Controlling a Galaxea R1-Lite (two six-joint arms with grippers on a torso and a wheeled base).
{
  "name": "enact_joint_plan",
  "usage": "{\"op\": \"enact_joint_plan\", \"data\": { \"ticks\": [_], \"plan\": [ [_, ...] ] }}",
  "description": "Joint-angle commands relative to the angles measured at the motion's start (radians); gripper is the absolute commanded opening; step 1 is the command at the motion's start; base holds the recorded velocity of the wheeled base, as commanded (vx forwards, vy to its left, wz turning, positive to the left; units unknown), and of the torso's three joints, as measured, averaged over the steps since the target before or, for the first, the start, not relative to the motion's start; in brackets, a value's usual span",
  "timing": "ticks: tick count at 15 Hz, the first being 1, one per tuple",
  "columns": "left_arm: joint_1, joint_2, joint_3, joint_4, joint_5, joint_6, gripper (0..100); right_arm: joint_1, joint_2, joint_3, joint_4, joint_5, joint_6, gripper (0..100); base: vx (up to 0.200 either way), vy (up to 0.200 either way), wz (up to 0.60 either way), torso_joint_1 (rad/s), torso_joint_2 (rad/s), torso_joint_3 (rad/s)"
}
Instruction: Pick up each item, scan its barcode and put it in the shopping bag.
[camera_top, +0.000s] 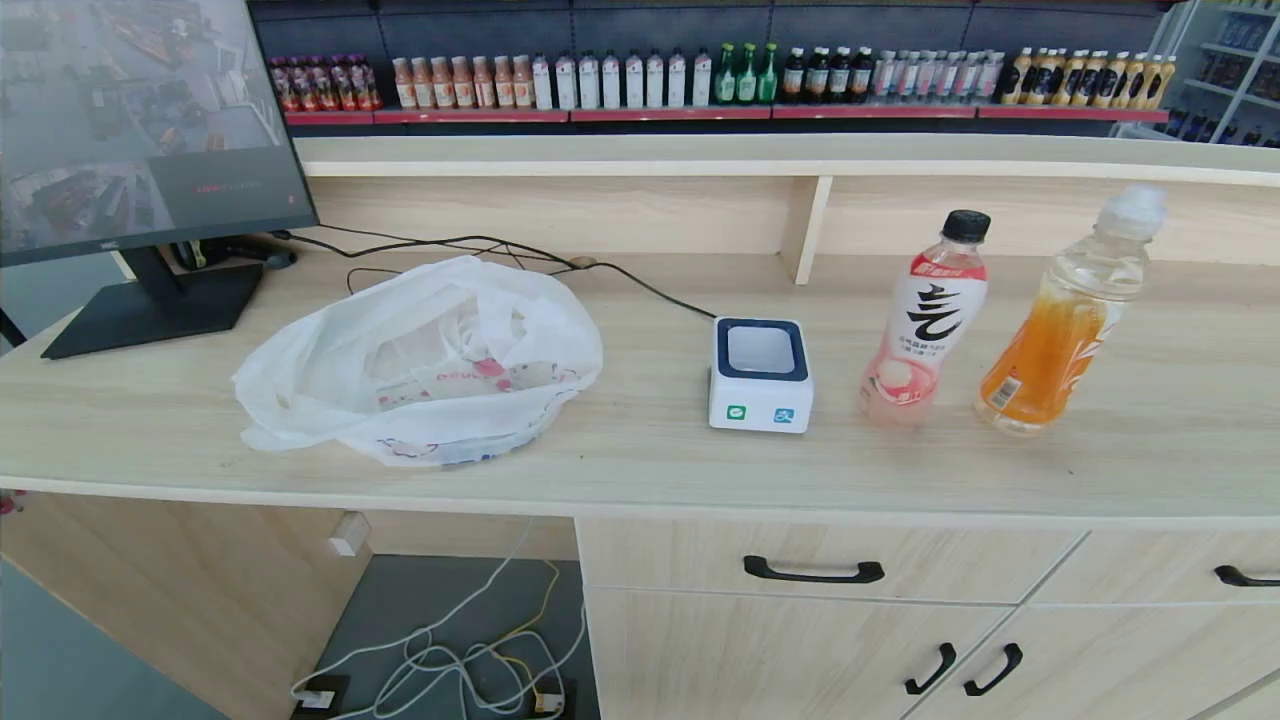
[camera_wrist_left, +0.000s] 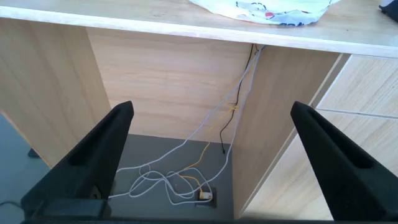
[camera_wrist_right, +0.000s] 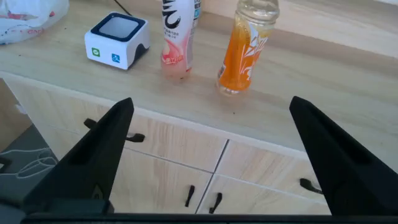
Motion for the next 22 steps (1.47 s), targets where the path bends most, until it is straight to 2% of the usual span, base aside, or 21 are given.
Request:
{"op": "enact_joint_plan", "data": {
  "ticks": [1, 3, 5, 7, 9, 12, 13, 17, 18, 20, 22],
  "plan": [
    [0.0, 0.0, 0.0, 0.0, 0.0, 0.0, 100, 0.046, 0.237, -0.09, -0.034, 0.004, -0.006, 100, 0.0, 0.0, 0.0, 0.0, 0.0, 0.0],
    [0.0, 0.0, 0.0, 0.0, 0.002, 0.0, 100, 0.097, 0.369, -0.134, -0.149, 0.006, -0.006, 100, 0.0, 0.0, 0.0, 0.0, 0.0, 0.0],
    [0.0, 0.0, 0.0, 0.0, 0.0, 0.0, 100, 0.14, 0.518, -0.157, -0.344, 0.006, 0.015, 100, 0.0, 0.0, 0.0, 0.0, 0.0, 0.0],
    [0.0, 0.0, 0.0, 0.0, 0.0, 0.0, 100, 0.155, 0.648, -0.174, -0.488, 0.004, 0.037, 100, 0.0, 0.0, 0.0, 0.0, 0.0, 0.0],
    [0.0, 0.0, 0.0, 0.0, 0.0, 0.0, 100, 0.147, 0.737, -0.179, -0.559, 0.002, 0.06, 100, 0.0, 0.0, 0.0, 0.0, 0.0, 0.0],
    [0.0, 0.0, 0.0, 0.0, 0.0, 0.0, 100, 0.147, 0.831, -0.258, -0.588, -0.001, 0.075, 100, 0.0, 0.0, 0.0, 0.0, 0.0, 0.0],
    [0.0, 0.0, 0.0, 0.0, 0.0, 0.0, 100, 0.152, 0.903, -0.364, -0.588, -0.036, 0.077, 100, 0.0, 0.0, 0.0, 0.0, 0.0, 0.0],
    [0.0, 0.0, 0.0, 0.0, 0.0, 0.0, 100, 0.209, 0.973, -0.498, -0.588, -0.102, 0.11, 100, 0.0, 0.0, 0.0, 0.0, 0.0, 0.0],
    [0.0, 0.0, 0.0, 0.0, 0.002, 0.0, 100, 0.239, 1.0, -0.545, -0.588, -0.146, 0.129, 100, 0.0, 0.0, 0.0, 0.0, 0.0, 0.0],
    [0.0, 0.0, 0.0, 0.0, 0.0, 0.0, 100, 0.247, 1.027, -0.562, -0.597, -0.175, 0.138, 100, 0.0, 0.0, 0.0, 0.0, 0.0, 0.0],
    [0.0, 0.0, 0.0, 0.0, 0.0, 0.0, 100, 0.246, 1.064, -0.559, -0.672, -0.179, 0.138, 100, 0.0, 0.0, 0.0, 0.0, 0.0, 0.0]
  ]
}}
